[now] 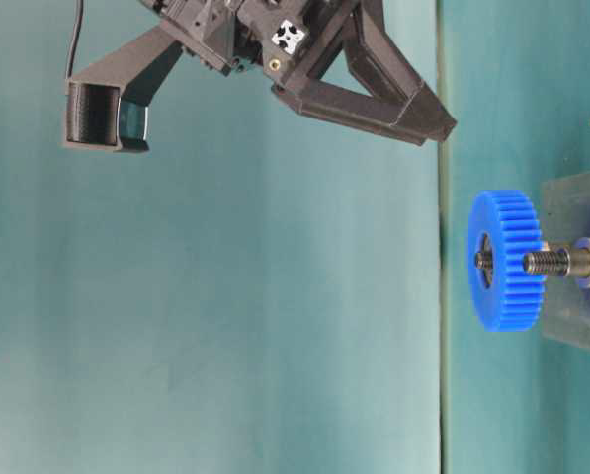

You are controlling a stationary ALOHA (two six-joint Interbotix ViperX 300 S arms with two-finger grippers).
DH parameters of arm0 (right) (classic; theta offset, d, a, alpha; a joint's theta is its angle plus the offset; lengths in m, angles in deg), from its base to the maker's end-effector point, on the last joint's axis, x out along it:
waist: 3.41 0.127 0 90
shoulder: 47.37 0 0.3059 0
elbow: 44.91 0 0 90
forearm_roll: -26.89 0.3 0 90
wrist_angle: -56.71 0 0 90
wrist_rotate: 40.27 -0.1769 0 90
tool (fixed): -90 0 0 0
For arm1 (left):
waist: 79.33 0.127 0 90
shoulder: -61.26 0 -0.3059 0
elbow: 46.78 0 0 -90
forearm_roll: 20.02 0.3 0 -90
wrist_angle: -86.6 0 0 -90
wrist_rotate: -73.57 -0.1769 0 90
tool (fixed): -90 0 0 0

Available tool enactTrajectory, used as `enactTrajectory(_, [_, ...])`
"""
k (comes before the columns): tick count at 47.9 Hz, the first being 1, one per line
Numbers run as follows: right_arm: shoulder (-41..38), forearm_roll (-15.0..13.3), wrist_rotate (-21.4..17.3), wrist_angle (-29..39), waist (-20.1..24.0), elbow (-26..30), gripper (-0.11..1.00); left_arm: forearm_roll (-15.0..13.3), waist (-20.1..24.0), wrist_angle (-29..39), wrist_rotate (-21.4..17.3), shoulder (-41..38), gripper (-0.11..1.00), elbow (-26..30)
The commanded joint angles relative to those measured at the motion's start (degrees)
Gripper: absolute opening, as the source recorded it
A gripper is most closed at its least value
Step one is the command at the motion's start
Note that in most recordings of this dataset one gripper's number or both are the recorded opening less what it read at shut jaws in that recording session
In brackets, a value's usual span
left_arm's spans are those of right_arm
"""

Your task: Fit the large gear onto the shaft.

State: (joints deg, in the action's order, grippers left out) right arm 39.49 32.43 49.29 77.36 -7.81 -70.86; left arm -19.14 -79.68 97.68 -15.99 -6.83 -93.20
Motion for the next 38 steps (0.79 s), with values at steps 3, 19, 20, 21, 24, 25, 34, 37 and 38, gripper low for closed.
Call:
enactTrajectory(3, [1.3, 0.0, 0.0, -0.4, 0.3, 0.4, 0.86, 0.2, -0.1, -0.5, 0.1, 0.1, 0.00, 0.5])
enactTrajectory(19, [1.3, 0.0, -0.1, -0.4, 0.4, 0.4, 0.86, 0.2, 0.0, -0.5, 0.1, 0.1, 0.00, 0.4])
enactTrajectory(20, [1.3, 0.0, -0.1, -0.4, 0.4, 0.4, 0.86, 0.2, -0.1, -0.4, 0.1, 0.0, 0.00, 0.4])
enactTrajectory(21, [1.3, 0.0, -0.1, -0.4, 0.4, 0.4, 0.86, 0.2, 0.0, -0.5, 0.1, 0.1, 0.00, 0.4])
enactTrajectory(24, [1.3, 0.0, -0.1, -0.4, 0.4, 0.4, 0.86, 0.2, -0.1, -0.4, 0.1, 0.0, 0.00, 0.4])
enactTrajectory(25, [1.3, 0.0, -0.1, -0.4, 0.4, 0.4, 0.86, 0.2, 0.0, -0.4, 0.1, 0.0, 0.00, 0.4])
enactTrajectory(34, [1.3, 0.0, -0.1, -0.7, 0.4, 0.4, 0.86, 0.2, -0.1, -0.4, 0.0, -0.7, 0.00, 0.4])
enactTrajectory(37, [1.3, 0.0, -0.1, -1.1, 0.5, 0.4, 0.86, 0.3, 0.0, -0.4, 0.0, -1.0, 0.00, 0.4])
enactTrajectory(38, [1.3, 0.0, -0.1, -1.1, 0.5, 0.4, 0.86, 0.2, -0.1, -0.4, 0.0, -1.1, 0.00, 0.4])
